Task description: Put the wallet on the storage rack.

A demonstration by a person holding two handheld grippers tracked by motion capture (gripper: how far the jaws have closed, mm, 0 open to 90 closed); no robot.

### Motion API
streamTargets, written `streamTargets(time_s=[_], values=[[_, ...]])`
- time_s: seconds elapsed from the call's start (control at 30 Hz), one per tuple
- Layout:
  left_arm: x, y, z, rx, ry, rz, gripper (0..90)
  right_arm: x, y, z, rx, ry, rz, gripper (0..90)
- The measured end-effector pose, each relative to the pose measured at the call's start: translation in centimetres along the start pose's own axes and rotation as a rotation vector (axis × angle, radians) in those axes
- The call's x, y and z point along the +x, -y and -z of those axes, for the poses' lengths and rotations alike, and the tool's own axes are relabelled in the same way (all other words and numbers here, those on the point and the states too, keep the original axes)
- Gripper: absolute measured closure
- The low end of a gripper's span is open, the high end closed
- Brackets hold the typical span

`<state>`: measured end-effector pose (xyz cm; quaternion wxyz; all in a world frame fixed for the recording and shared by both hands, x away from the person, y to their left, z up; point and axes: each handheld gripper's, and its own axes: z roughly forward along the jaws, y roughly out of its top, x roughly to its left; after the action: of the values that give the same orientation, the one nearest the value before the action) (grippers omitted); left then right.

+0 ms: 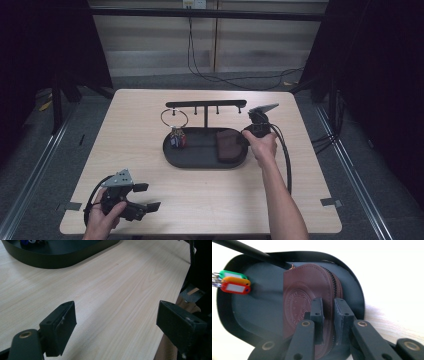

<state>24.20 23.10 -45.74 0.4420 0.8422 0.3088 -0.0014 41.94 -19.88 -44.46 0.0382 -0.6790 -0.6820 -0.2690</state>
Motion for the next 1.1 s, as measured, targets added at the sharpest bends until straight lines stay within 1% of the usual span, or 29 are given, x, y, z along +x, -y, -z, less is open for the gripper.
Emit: streamTargets(time_s=[0.07,0.1,0.13,0.17,0.2,0.27,0.33,0.43,0.47,0.5,0.57,0.6,0.63,0.7,0.73,0.77,0.83,0.9,0.93,1.03,1.1], values=[[0.0,0.0,0.0,0.001,0.000,-0.001,16.1,0.0,0.1,-0.1,-0.003,0.011,0.005,76.5],[0.0,0.0,0.0,0.000,0.000,0.000,16.1,0.0,0.1,-0.1,-0.004,0.025,0.014,75.9],[0.0,0.0,0.0,0.001,0.001,0.001,16.1,0.1,0.1,-0.1,-0.004,0.035,0.019,74.1],[0.0,0.0,0.0,-0.001,0.000,0.000,16.1,0.1,0.1,-0.1,-0.011,0.045,0.028,70.5],[0.0,0.0,0.0,-0.002,0.000,0.001,16.1,0.2,0.1,-0.1,-0.018,0.053,0.030,70.4],[0.0,0.0,0.0,-0.002,0.000,0.001,16.1,0.5,0.0,0.0,-0.016,0.054,0.047,67.4],[0.0,0.0,0.0,-0.001,0.001,0.002,16.1,0.6,0.1,0.2,-0.028,0.057,0.060,66.1],[0.0,0.0,0.0,0.000,0.003,0.004,16.1,0.9,0.2,0.6,-0.037,0.060,0.081,60.3],[0.0,0.0,0.0,0.002,0.002,-0.003,16.1,1.0,0.3,0.8,-0.039,0.058,0.085,58.2],[0.0,0.0,0.0,0.002,0.001,-0.002,16.1,1.1,0.4,1.0,-0.044,0.055,0.101,55.8],[-0.1,0.1,0.1,-0.003,0.000,-0.005,16.1,1.3,0.6,1.5,-0.051,0.048,0.114,50.4],[-0.1,0.1,0.1,-0.003,0.002,-0.006,16.1,1.3,0.7,1.7,-0.063,0.040,0.121,48.9],[-0.1,0.1,0.1,-0.006,0.002,-0.002,16.1,1.4,0.8,2.0,-0.072,0.031,0.124,47.3],[-0.1,0.0,0.2,-0.008,0.004,0.001,16.1,1.5,1.0,2.6,-0.081,0.027,0.136,42.7],[0.0,0.0,0.2,-0.006,0.002,-0.001,16.1,1.6,1.1,2.8,-0.081,0.030,0.140,41.1],[0.0,0.0,0.1,-0.006,0.001,0.000,16.1,1.6,1.3,3.0,-0.085,0.022,0.148,40.4],[0.0,0.0,0.1,-0.007,0.001,0.003,16.1,1.8,1.5,3.6,-0.109,0.023,0.159,36.1],[0.0,0.0,0.1,-0.005,-0.002,0.003,16.1,1.9,1.7,4.0,-0.120,0.010,0.167,34.8],[0.0,0.0,0.1,-0.006,-0.001,0.004,16.1,2.0,1.9,4.2,-0.123,0.007,0.171,32.2],[0.0,0.1,0.2,-0.008,0.000,0.007,16.1,2.2,2.5,4.4,-0.133,-0.008,0.194,30.8],[0.2,0.1,0.1,-0.008,-0.008,0.010,16.1,2.0,3.1,4.3,-0.136,-0.015,0.209,26.4]])
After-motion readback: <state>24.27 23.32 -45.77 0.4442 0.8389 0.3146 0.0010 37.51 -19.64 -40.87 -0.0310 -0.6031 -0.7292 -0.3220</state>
